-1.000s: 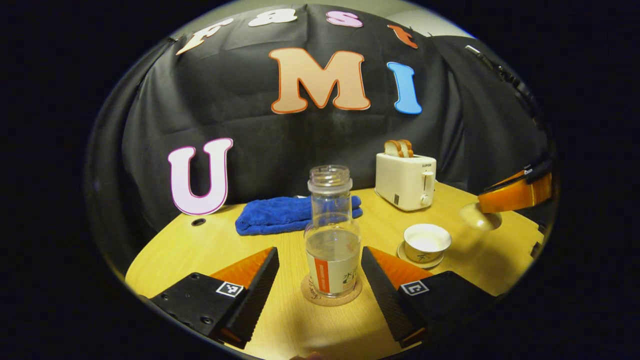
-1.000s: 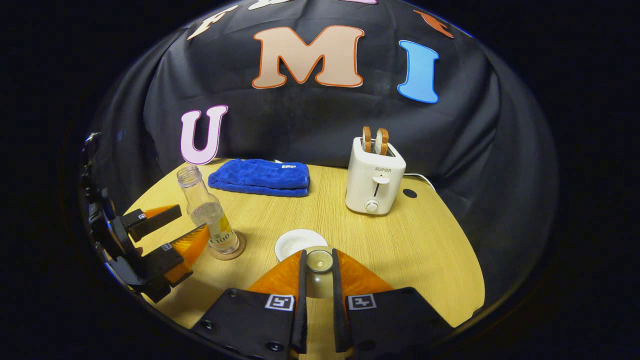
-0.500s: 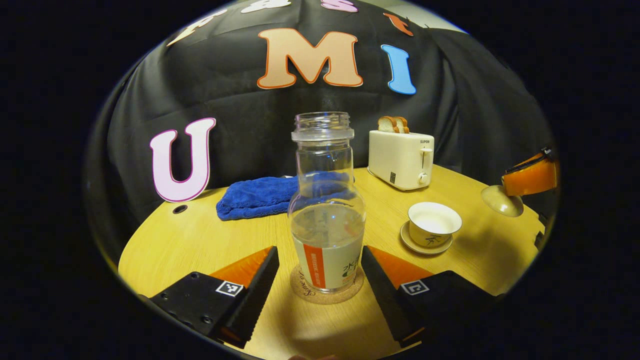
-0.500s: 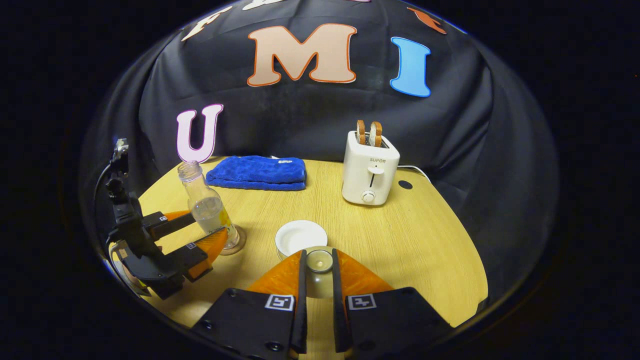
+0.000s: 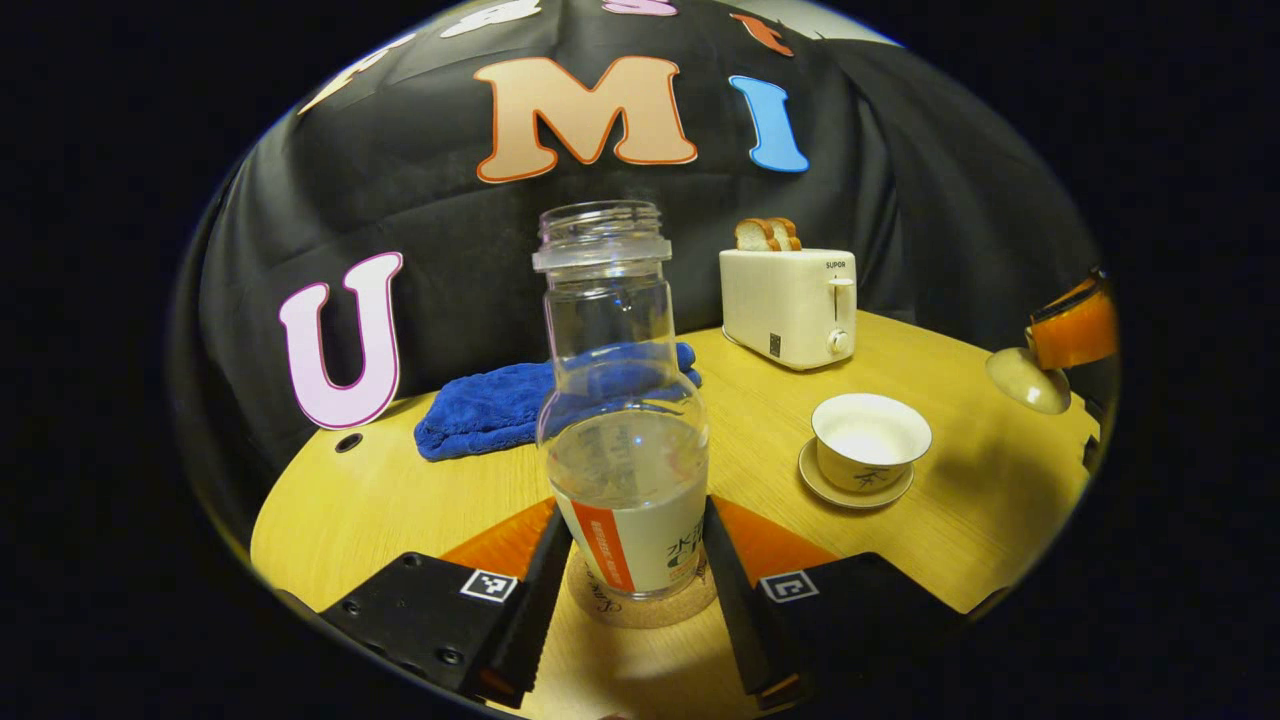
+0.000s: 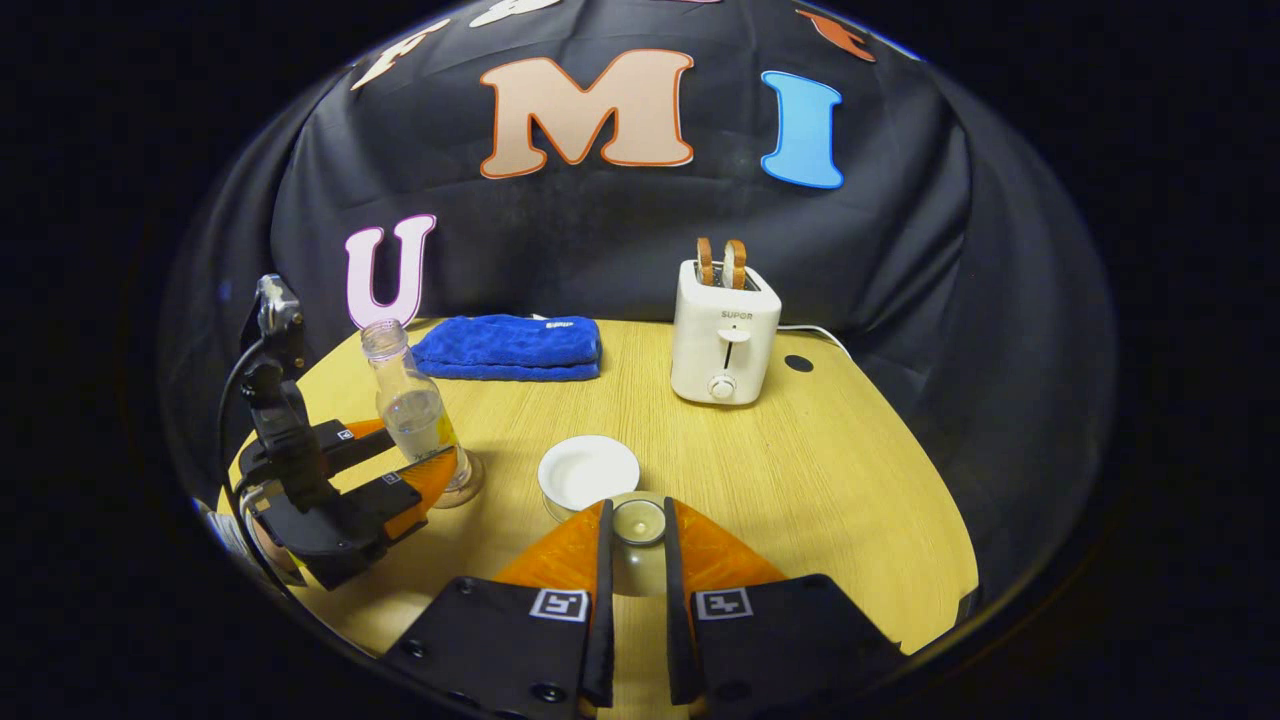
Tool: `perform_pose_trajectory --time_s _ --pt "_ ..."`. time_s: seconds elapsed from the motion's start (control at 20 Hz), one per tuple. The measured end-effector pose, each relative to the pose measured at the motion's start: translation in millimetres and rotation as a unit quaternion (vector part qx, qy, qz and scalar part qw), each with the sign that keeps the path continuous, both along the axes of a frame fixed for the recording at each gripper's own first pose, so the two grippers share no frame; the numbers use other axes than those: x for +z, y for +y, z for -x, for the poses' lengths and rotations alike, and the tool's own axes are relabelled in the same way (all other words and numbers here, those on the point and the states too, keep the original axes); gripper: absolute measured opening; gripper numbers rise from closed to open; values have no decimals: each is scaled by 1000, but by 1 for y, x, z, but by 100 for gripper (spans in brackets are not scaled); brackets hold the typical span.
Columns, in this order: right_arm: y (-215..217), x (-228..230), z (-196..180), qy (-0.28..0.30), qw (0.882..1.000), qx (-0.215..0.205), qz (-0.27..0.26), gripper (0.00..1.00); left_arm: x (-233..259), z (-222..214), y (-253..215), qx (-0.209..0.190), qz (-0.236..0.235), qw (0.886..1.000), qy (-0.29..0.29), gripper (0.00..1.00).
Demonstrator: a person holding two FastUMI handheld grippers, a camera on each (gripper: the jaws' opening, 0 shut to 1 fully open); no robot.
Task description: Open the teacup lid with one hand, grasp the water bottle and pour water into the teacup with the other hand; after pouring, place the water bottle on the coaster and then close the teacup lid.
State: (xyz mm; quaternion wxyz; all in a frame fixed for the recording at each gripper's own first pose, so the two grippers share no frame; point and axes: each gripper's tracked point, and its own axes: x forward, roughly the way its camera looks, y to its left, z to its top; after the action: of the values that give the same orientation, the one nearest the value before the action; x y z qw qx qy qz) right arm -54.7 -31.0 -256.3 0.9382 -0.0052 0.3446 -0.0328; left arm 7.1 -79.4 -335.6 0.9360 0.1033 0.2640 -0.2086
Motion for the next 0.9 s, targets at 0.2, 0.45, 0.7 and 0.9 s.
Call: perform_pose_trajectory --time_s 0.2,0.45,0.7,0.9 --pt "-6 -4 3 -3 1000 -5 -14 25 4 -5 2 -27 -67 997 -19 71" --pt "-16 -7 7 -9 1000 -6 -27 25 5 -9 7 -64 -168 983 -40 68" --pt "-27 -15 9 -5 999 -10 -45 25 1 -15 11 -118 -268 955 -46 68" --pt "-32 -18 12 -7 998 -5 -55 24 -5 -11 10 -139 -306 941 -33 66"
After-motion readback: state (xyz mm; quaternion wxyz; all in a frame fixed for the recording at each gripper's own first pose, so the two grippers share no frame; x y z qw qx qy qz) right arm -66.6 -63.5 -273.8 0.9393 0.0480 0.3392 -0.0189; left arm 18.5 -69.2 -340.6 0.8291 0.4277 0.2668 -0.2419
